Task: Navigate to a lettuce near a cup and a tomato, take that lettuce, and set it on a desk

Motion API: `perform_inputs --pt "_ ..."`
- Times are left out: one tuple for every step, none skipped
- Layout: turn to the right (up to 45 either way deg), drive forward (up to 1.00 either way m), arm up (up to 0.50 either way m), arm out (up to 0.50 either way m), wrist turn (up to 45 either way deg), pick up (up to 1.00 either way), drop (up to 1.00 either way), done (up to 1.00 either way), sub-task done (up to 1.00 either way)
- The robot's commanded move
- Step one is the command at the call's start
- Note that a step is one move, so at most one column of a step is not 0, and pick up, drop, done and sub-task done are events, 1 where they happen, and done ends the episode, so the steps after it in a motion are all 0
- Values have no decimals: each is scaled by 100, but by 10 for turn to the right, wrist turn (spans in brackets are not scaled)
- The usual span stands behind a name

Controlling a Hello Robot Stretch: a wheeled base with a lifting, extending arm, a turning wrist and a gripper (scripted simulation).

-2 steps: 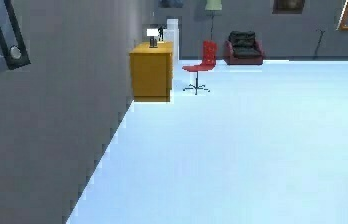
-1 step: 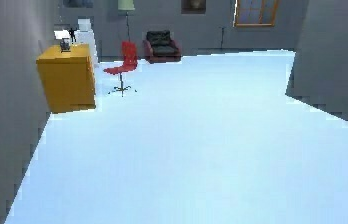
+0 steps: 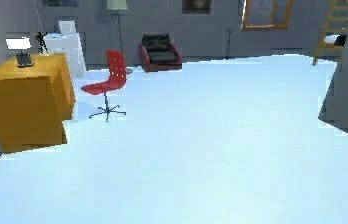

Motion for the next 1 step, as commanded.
perform_inputs --pt "0 100 0 0 0 0 0 0 0"
